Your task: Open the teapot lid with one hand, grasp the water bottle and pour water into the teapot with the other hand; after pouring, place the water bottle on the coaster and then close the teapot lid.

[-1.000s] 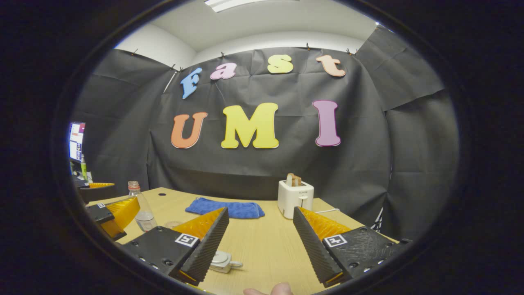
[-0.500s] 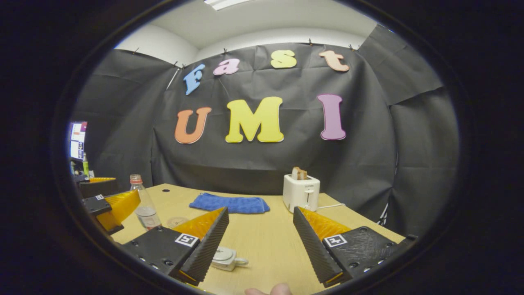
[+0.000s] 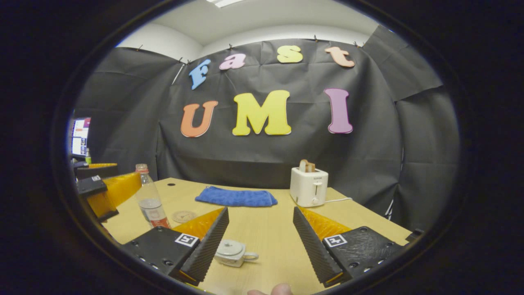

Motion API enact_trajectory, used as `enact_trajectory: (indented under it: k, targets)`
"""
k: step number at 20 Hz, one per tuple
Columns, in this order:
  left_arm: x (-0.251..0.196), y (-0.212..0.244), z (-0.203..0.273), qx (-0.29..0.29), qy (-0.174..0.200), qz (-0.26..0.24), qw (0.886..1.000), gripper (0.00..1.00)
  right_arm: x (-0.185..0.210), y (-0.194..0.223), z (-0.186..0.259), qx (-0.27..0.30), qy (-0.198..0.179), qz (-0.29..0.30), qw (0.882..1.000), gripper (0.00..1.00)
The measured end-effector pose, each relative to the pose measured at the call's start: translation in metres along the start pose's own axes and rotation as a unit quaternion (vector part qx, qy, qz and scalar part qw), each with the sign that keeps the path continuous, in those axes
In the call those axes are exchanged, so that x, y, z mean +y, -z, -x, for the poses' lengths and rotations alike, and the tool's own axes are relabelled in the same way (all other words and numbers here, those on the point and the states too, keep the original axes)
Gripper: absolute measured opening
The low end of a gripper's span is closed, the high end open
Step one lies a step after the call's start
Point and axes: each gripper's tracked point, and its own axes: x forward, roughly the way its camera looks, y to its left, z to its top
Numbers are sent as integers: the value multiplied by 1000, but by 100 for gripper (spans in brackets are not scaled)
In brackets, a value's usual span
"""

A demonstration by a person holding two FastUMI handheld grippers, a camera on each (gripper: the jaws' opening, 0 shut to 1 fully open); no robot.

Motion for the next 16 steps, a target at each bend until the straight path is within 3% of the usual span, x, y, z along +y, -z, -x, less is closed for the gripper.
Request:
enact_trajectory:
  k: [11, 14, 16]
  targets:
    - [25, -3, -1, -1, -23, 10, 1000, 99, 33, 59, -33, 60, -24, 3, 998, 97]
    - [28, -2, -2, 2, -26, 10, 1000, 99, 38, 64, -39, 70, -28, 8, 997, 89]
    - [29, -2, -3, 3, -28, 8, 1000, 99, 42, 66, -42, 74, -33, 14, 997, 75]
